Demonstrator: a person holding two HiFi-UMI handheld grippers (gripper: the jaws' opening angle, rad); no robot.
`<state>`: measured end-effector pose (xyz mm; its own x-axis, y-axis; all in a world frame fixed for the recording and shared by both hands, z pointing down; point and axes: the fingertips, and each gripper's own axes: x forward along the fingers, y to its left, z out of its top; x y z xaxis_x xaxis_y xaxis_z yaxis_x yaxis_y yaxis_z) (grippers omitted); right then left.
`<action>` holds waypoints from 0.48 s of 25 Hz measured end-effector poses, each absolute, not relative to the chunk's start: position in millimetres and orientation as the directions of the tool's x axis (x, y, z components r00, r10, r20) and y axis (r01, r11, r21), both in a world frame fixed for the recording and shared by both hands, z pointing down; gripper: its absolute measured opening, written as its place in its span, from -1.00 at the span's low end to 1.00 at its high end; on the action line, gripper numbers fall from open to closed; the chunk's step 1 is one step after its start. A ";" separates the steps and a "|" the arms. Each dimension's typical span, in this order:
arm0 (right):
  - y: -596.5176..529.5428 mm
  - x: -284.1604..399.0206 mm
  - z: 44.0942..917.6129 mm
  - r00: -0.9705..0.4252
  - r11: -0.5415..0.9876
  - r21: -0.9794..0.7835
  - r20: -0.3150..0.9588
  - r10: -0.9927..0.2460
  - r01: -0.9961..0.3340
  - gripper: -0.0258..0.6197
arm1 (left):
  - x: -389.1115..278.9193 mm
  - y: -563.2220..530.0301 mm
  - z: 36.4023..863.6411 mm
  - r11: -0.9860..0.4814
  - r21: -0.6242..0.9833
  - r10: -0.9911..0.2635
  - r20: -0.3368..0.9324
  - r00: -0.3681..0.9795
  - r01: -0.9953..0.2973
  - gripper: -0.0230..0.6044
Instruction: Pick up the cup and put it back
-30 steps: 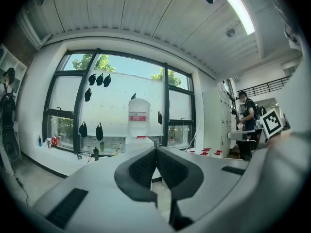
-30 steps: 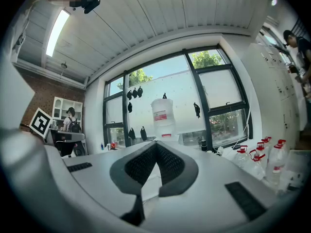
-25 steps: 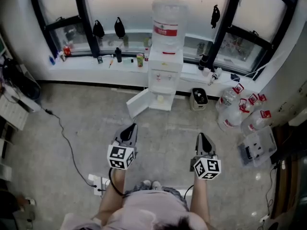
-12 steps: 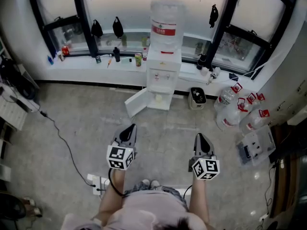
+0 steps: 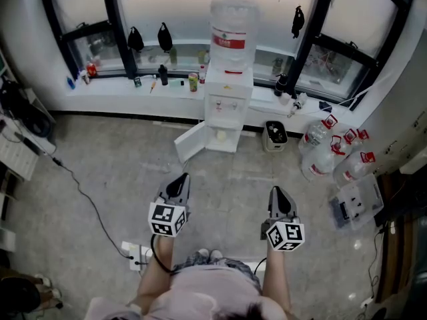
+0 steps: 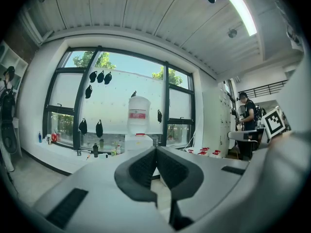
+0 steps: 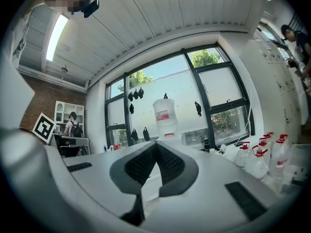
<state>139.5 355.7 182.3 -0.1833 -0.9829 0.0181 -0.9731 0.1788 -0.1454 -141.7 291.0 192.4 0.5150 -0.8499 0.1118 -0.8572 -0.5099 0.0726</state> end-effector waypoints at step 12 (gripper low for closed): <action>356.2 128.1 167.4 -0.239 0.245 -0.187 -0.052 -0.970 -0.951 0.00 | -147.0 293.7 194.4 -0.509 0.079 -0.848 0.122 0.515 -0.857 -0.85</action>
<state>128.1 356.2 167.4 -0.2394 -0.9695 -0.0522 -0.9513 0.2450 -0.1872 -147.0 293.7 194.4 0.5153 -0.8484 0.1217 -0.8570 -0.5093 0.0786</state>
